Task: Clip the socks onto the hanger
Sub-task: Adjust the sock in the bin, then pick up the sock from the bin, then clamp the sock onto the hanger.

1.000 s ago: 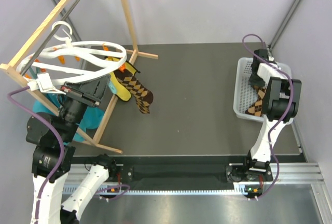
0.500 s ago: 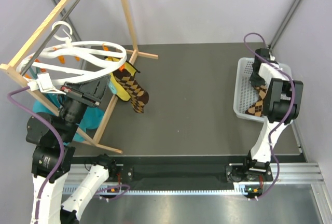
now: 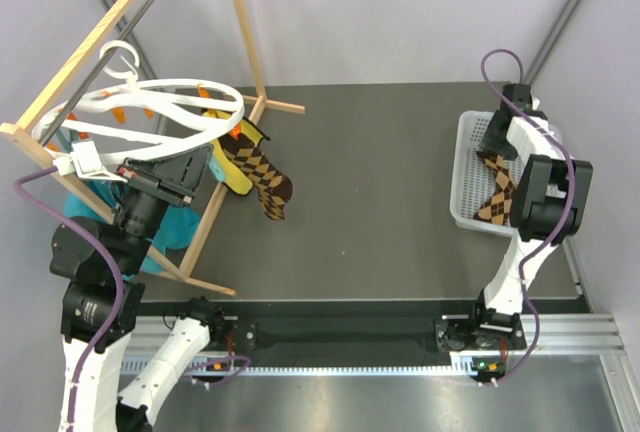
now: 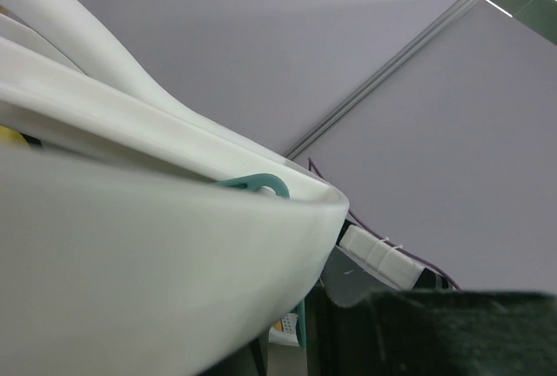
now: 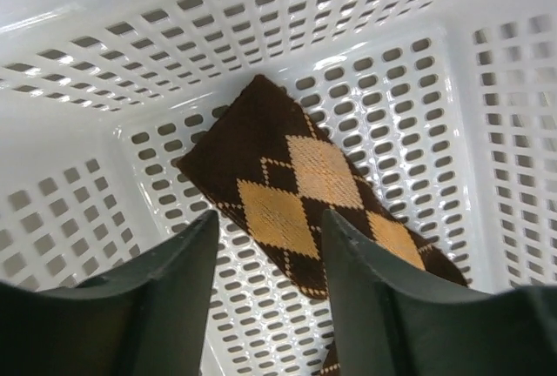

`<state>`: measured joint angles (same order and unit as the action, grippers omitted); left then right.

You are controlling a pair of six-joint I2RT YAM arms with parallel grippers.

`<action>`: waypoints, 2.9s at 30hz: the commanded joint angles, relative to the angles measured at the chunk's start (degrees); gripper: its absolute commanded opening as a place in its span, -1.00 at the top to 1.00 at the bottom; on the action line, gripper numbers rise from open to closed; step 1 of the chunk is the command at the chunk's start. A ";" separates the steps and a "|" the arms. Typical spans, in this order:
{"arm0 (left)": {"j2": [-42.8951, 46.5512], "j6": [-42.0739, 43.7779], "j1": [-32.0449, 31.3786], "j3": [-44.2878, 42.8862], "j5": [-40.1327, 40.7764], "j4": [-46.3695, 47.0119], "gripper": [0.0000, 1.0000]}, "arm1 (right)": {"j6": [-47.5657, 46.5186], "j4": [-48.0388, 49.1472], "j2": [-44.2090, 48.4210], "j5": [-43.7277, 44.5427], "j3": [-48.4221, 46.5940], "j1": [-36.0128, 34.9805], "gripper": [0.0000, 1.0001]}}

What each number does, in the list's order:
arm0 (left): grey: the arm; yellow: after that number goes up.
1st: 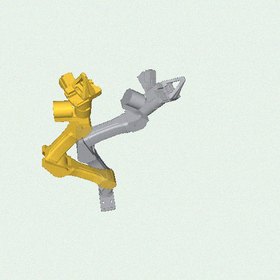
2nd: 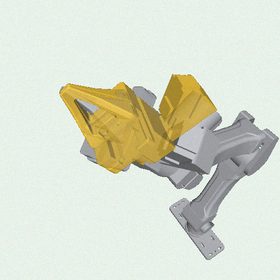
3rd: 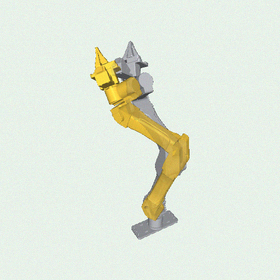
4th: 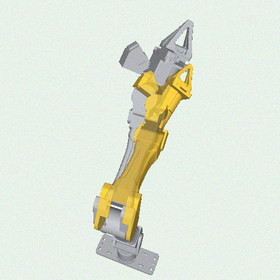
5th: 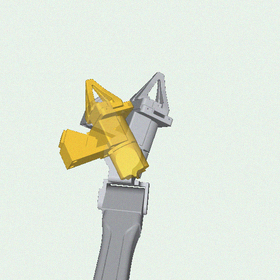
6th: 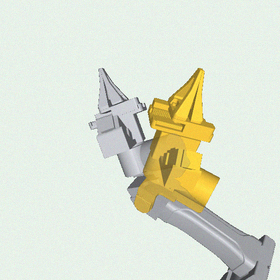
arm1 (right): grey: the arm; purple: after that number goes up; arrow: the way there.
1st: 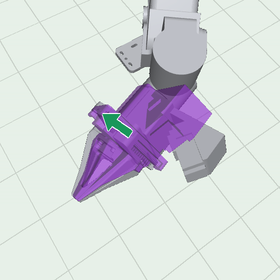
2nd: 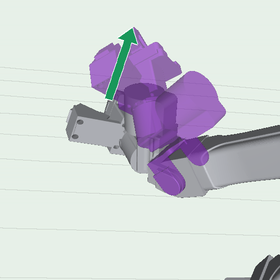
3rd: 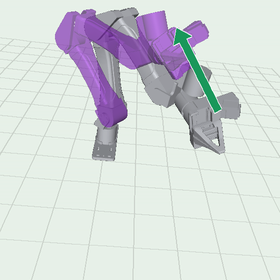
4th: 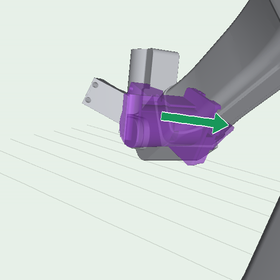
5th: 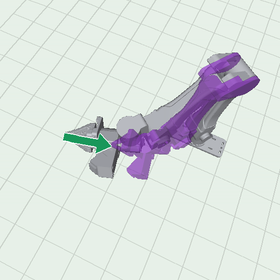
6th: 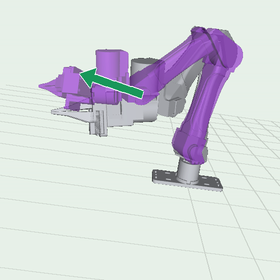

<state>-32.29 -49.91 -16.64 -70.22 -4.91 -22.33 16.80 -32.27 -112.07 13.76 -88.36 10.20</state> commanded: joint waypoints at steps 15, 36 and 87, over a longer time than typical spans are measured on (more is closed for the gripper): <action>-0.67 -1.77 -0.14 0.78 -1.60 -2.72 1.00 | 0.60 1.16 -8.08 -0.22 -2.96 0.17 0.58; 0.48 -1.59 -0.14 0.96 -0.37 -2.02 1.00 | 0.86 -9.39 30.48 5.67 0.20 -33.60 1.00; 2.50 1.13 -0.14 4.47 2.09 -1.84 1.00 | 11.42 -13.87 14.43 -5.23 -36.97 -86.75 1.00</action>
<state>-29.15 -47.94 -16.67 -66.59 -3.55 -21.43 27.70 -49.80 -99.70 9.82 -124.51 -75.77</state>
